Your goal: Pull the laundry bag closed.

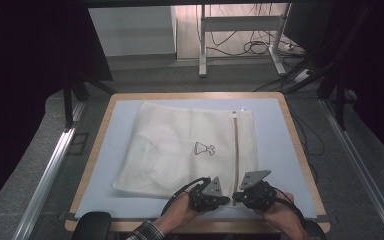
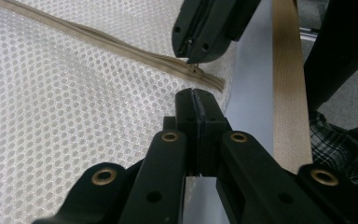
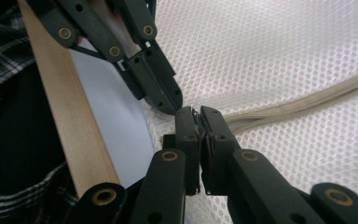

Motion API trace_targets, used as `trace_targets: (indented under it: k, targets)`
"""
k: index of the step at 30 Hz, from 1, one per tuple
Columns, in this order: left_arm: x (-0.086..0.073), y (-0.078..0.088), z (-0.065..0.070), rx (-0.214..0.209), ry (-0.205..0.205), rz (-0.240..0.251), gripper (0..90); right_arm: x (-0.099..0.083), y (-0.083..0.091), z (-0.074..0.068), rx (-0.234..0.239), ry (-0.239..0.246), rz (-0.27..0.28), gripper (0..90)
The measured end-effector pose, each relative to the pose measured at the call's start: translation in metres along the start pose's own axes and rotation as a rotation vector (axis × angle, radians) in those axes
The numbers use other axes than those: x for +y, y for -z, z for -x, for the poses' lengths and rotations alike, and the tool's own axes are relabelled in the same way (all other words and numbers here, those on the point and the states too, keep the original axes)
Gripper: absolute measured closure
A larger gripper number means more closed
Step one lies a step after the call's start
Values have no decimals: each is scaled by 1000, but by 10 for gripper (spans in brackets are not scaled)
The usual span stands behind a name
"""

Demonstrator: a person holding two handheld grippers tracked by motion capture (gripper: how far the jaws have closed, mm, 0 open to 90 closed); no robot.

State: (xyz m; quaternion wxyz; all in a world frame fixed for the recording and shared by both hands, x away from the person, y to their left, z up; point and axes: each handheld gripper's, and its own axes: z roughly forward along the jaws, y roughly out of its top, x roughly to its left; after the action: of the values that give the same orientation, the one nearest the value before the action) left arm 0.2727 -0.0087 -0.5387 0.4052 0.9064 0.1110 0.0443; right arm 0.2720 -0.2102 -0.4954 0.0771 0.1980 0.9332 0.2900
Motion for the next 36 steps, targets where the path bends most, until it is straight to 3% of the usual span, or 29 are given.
trace_targets:
  k: [7,10,12,16,21,27,31,36]
  targets:
    - [0,0,0,0,1,-2,899,2,0,1,-34,13,5,863]
    - [0,0,0,-1,0,1,899,3,3,4,-104,18,9,864]
    - [0,0,0,0,0,0,899,2,4,7,-82,-5,23,864]
    - [0,0,0,-2,2,0,899,2,2,8,-84,-2,17,864]
    - [-1,0,0,-7,14,12,899,3,2,12,-129,5,26,864]
    - [-1,0,-3,-18,23,4,898,4,0,19,-148,9,29,863]
    - [-1,-1,-1,-24,51,25,898,5,-2,24,-162,11,27,862]
    - [-1,-1,-2,-26,47,21,897,5,-4,29,-175,9,24,862]
